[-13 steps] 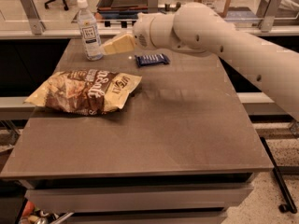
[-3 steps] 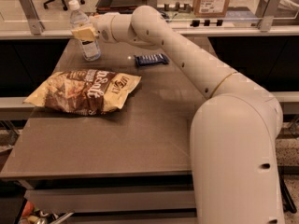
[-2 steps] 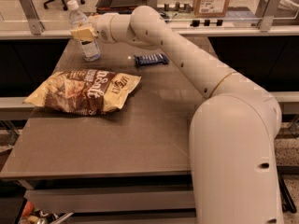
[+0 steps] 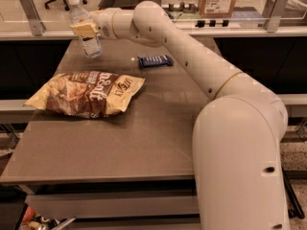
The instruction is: Pick blue plastic bottle
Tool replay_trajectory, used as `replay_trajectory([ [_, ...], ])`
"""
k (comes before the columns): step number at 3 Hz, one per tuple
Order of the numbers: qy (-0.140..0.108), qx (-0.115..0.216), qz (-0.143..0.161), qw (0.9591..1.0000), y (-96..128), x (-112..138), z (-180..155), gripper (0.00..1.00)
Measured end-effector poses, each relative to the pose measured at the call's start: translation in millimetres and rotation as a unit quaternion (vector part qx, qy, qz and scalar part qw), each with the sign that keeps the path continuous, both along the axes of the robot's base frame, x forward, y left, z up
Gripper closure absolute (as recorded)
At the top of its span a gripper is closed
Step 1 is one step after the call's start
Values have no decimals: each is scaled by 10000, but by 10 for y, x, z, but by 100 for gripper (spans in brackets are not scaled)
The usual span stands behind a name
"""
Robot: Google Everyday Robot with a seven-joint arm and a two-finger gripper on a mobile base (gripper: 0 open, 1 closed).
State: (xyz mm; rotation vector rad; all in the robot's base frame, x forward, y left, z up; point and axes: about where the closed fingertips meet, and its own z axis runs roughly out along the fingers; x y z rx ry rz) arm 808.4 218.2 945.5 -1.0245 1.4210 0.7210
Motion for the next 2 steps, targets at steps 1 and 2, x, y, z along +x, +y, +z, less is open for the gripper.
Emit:
replay_trajectory([
  [1, -221, 47, -95, 9997, -75, 4, 283, 100],
  [2, -449, 103, -205, 9987, -171, -24, 538, 100],
])
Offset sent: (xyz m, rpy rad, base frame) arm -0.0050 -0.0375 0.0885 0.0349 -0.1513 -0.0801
